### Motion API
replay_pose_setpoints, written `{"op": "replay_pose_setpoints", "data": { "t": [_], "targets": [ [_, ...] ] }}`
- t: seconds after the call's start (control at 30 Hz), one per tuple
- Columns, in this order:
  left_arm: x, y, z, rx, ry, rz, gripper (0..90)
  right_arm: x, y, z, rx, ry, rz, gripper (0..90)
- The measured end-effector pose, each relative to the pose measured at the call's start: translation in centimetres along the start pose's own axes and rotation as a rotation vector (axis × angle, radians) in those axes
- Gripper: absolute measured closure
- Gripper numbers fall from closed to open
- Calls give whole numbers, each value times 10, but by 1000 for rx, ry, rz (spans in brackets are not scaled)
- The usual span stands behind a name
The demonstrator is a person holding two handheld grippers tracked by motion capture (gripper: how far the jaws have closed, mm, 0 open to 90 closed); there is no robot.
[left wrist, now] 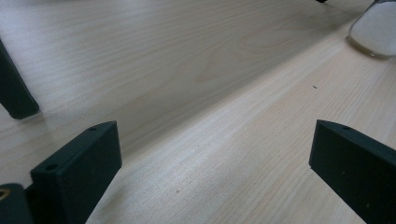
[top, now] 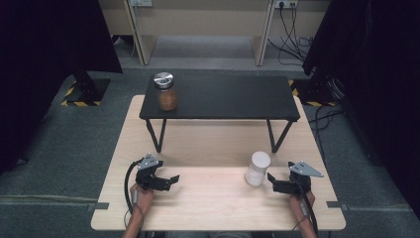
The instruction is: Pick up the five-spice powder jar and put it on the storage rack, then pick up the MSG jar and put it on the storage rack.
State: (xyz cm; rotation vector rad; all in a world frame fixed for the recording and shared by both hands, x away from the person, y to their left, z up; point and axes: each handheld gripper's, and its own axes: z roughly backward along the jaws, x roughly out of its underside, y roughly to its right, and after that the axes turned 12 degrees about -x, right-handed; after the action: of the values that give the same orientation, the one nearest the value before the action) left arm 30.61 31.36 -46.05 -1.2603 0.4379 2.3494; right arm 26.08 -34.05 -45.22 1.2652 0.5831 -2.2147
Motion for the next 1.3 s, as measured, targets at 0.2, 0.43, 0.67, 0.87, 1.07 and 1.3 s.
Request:
{"op": "replay_pose_setpoints", "data": {
  "t": [0.2, 0.43, 0.67, 0.87, 1.07, 1.3],
  "targets": [
    [-1, 0, -1, 0, -4, 5, 15, 1, 1, 1, -4, 6, -5, 17],
    [-1, 0, 0, -2, -4, -3, 15, -1, 0, -1, -1, -7, 2, 16],
    [-1, 0, -1, -2, -4, -1, 15, -1, 1, -1, -6, -3, -3, 16],
    [-1, 0, 0, -2, -5, 1, 14, -1, 1, -1, -5, -8, 1, 16],
    [-1, 0, 0, -2, -5, 1, 15, -2, 1, -1, -6, -10, 1, 16],
    [-1, 0, -1, -3, -7, 2, 15, -2, 1, -1, -7, -11, 4, 16]
  ]
}}
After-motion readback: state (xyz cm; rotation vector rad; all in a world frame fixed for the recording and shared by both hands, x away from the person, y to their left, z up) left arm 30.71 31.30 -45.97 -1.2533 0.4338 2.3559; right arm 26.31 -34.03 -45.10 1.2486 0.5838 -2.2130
